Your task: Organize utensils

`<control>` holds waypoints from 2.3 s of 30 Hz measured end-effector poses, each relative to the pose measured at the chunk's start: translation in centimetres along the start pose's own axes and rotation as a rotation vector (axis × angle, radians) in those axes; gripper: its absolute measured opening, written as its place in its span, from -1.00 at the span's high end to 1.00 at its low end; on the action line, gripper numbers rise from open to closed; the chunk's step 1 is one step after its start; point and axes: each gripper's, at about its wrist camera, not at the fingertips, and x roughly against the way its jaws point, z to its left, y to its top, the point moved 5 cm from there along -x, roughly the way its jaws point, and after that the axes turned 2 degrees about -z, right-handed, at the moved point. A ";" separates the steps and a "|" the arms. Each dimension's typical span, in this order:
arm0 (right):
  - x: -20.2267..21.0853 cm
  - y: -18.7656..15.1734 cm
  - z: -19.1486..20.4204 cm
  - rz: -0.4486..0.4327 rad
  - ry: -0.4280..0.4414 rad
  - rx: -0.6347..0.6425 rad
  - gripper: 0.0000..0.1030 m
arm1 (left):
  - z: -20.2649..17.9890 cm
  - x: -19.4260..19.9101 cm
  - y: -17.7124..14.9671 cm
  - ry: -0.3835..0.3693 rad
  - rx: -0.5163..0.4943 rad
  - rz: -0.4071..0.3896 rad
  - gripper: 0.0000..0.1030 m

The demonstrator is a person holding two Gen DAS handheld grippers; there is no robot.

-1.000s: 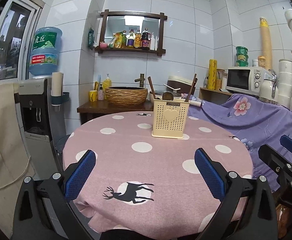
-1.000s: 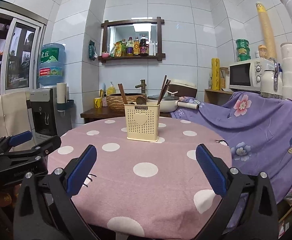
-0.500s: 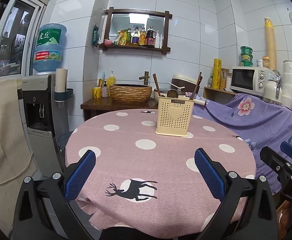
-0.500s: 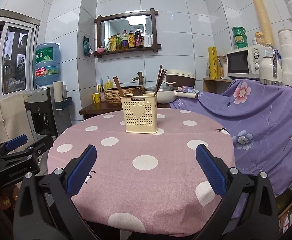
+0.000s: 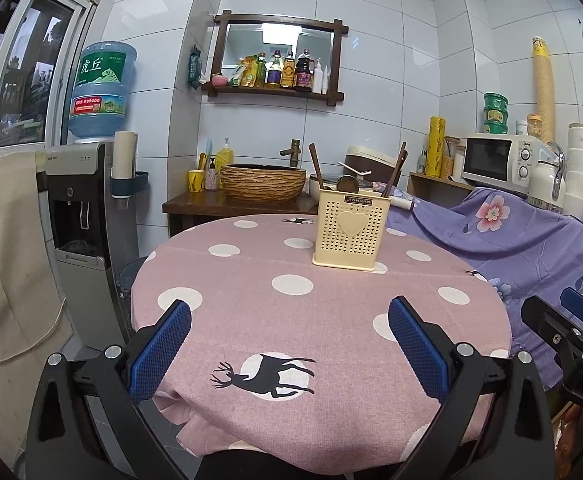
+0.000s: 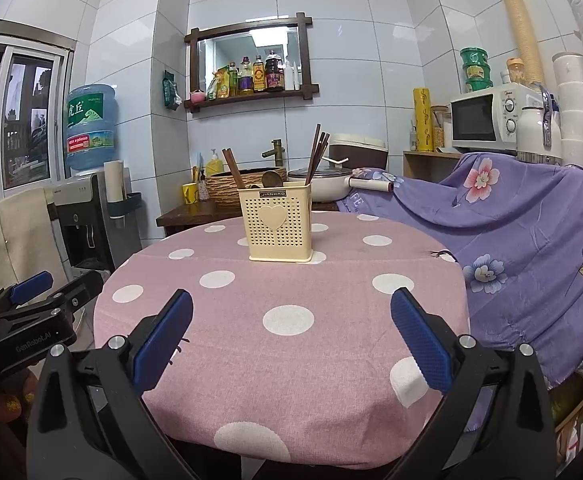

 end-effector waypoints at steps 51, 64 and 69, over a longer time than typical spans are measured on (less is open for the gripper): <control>0.3 -0.3 -0.1 0.004 -0.003 -0.011 -0.89 | -0.1 -0.8 -0.6 0.050 -0.032 0.056 -0.88; 0.2 -0.3 0.1 0.005 -0.001 -0.008 -0.89 | -0.3 -0.9 -0.7 0.048 -0.038 0.056 -0.88; 0.2 -0.3 0.1 0.006 0.000 -0.009 -0.89 | -0.3 -1.0 -0.7 0.050 -0.037 0.059 -0.88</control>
